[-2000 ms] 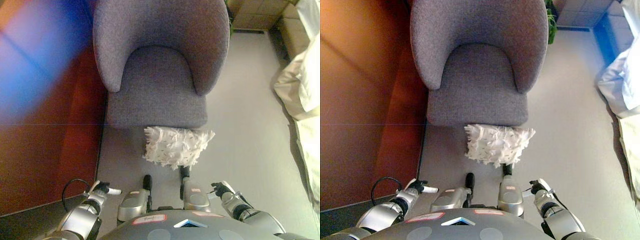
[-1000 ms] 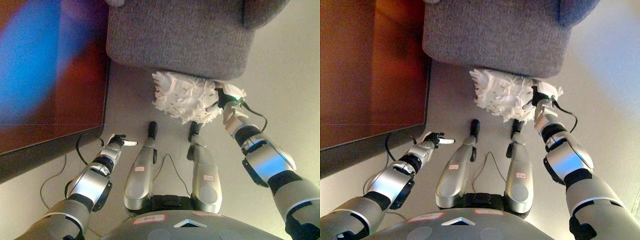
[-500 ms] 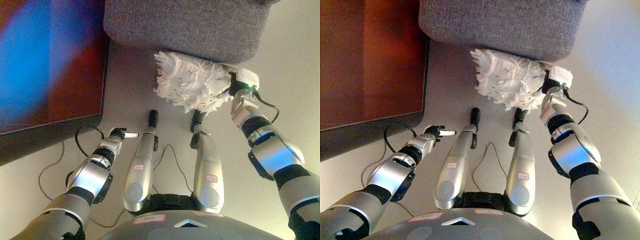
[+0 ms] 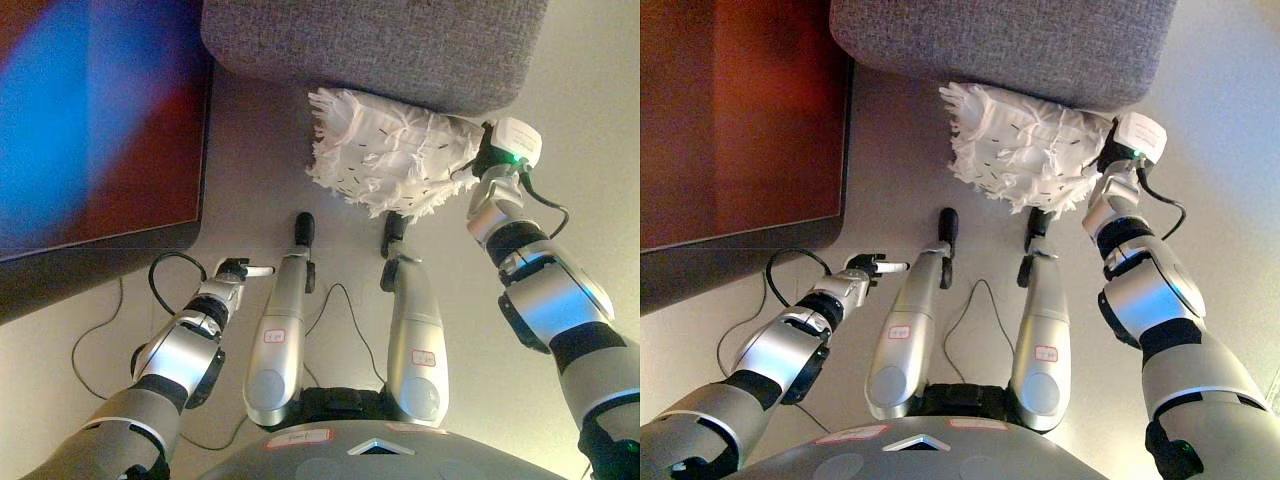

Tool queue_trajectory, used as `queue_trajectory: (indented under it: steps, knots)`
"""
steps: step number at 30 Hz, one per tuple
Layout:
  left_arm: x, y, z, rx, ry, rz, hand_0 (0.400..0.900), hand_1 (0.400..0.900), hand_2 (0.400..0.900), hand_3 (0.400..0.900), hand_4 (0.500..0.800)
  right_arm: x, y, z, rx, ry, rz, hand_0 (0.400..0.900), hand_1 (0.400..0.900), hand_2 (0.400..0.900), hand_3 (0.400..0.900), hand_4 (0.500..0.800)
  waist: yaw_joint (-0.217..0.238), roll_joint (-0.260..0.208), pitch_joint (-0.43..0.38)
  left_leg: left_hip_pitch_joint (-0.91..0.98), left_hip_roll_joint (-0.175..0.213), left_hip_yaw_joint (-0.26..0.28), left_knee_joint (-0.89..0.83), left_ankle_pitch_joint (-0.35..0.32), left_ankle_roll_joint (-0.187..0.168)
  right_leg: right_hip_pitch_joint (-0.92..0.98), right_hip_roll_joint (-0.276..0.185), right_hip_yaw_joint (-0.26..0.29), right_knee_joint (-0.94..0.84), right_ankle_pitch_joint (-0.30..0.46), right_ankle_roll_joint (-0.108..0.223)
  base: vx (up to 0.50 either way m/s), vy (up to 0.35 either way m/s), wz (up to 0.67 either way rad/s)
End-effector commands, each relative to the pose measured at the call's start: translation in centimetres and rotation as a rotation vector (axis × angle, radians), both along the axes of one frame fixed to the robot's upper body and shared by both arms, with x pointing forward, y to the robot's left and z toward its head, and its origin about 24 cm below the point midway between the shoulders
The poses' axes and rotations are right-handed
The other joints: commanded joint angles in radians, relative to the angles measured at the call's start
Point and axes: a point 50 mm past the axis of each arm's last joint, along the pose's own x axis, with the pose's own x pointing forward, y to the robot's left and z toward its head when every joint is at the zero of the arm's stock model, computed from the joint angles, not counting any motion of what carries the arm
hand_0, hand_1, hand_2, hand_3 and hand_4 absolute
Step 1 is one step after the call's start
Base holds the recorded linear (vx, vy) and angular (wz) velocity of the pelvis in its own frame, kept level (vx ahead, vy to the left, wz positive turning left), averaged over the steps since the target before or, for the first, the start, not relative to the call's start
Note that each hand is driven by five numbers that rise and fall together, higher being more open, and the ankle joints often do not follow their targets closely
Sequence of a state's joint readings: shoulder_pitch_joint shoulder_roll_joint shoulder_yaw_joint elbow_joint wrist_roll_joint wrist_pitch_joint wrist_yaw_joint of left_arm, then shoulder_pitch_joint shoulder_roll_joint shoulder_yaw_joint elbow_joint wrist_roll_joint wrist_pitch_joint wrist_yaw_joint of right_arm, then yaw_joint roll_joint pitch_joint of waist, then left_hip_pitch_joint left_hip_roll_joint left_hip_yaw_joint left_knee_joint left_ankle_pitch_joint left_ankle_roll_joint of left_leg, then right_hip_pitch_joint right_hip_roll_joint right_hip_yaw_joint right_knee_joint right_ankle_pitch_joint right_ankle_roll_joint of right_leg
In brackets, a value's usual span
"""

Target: Pick up the pillow and put it on the sofa.

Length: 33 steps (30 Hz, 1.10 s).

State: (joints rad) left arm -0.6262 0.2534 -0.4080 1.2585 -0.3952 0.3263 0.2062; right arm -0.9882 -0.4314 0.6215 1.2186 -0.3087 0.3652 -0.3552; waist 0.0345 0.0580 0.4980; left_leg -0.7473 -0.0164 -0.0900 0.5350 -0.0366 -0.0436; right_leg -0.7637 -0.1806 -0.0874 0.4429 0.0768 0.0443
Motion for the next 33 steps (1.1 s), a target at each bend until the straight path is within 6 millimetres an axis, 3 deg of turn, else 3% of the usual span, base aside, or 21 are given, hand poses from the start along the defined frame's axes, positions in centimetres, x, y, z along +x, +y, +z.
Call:
queue_trajectory:
  steps: [1, 8, 9, 15, 33]
  knots:
    - [-2.2, 1.9, -1.3, 0.036, 0.096, 0.118, 0.9, 0.9, 0.9, 0.9, 0.8, 1.1, -2.3, 5.5, -0.066, -0.119, -0.029, 0.9, 0.9, 0.9, 0.9, 0.8, 0.038, 0.024, -0.006, -0.015, 0.027, 0.021, 0.017, -0.023, 0.036, -0.022, -0.015, 0.048, 0.164, -0.13, 0.019, 0.0, 0.0, 0.0]
    - [-3.0, 1.9, -1.8, 0.019, 0.118, 0.163, 0.9, 0.9, 0.9, 0.9, 0.8, 1.8, -1.6, 7.5, -0.085, -0.129, 0.016, 0.9, 0.9, 0.9, 0.9, 0.8, 0.05, 0.039, 0.001, -0.096, 0.018, 0.016, 0.084, -0.034, 0.04, -0.098, -0.018, 0.058, 0.238, -0.151, 0.006, 0.04, 0.008, 0.02]
    - [-3.1, 1.8, -1.9, 0.018, 0.121, 0.167, 0.9, 0.9, 0.9, 0.9, 0.8, 1.9, -1.5, 7.7, -0.08, -0.125, 0.023, 0.9, 0.9, 0.9, 0.9, 0.8, 0.052, 0.042, 0.003, -0.101, 0.017, 0.013, 0.116, -0.073, 0.038, -0.103, -0.017, 0.064, 0.272, -0.188, 0.01, 0.11, 0.003, 0.06]
    - [-3.3, 1.9, -2.1, 0.022, 0.117, 0.178, 0.9, 0.9, 0.9, 0.9, 0.8, 2.8, 0.3, 9.9, -0.007, -0.101, 0.105, 0.9, 0.9, 0.9, 0.9, 0.8, 0.066, 0.062, 0.011, -0.204, 0.002, 0.007, 0.201, -0.084, 0.038, -0.205, -0.014, 0.083, 0.364, -0.208, -0.002, 0.03, 0.012, 0.06]
    - [-6.3, 3.2, -3.9, 0.0, 0.151, 0.246, 0.9, 0.9, 0.9, 0.9, 0.8, 3.5, 1.5, 14.7, -0.001, -0.101, 0.139, 0.9, 0.9, 0.9, 0.9, 0.8, 0.092, 0.116, 0.022, -0.477, -0.046, 0.023, 0.511, -0.158, 0.031, -0.496, -0.015, 0.127, 0.655, -0.27, -0.032, 0.0, 0.025, 0.02]
